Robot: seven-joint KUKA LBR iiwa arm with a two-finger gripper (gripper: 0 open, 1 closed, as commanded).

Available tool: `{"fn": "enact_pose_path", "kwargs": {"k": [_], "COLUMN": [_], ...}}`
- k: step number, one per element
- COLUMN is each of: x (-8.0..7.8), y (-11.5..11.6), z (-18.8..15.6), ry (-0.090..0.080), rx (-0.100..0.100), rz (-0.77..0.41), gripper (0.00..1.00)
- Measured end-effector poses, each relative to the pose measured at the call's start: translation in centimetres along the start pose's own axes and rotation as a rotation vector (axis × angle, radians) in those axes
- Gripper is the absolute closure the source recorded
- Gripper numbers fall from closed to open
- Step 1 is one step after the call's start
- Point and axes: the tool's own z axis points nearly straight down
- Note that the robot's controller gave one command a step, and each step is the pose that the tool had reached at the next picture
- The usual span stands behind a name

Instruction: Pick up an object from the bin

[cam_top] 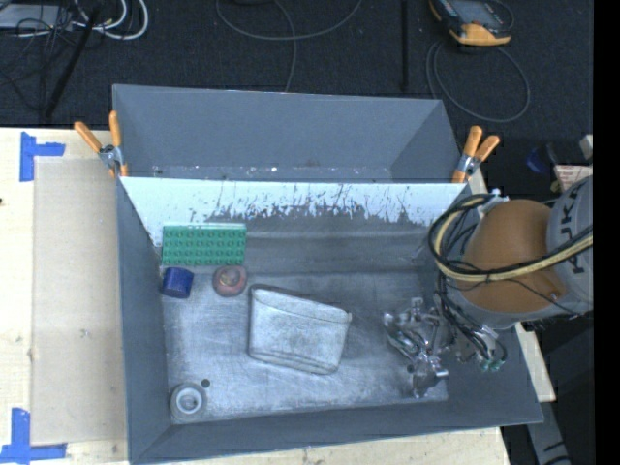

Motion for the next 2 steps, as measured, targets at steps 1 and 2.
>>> {"fn": "enact_pose_path", "kwargs": {"k": [1,2], "x": [-3.37,-3.55], "y": [-6.22,-6.02], "z": [-0.25,-0.43], "ry": [-0.007,-0.011], "rx": [0.006,0.005], "rz": [-0.200,-0.205], "gripper": [0.00,1.00]}}
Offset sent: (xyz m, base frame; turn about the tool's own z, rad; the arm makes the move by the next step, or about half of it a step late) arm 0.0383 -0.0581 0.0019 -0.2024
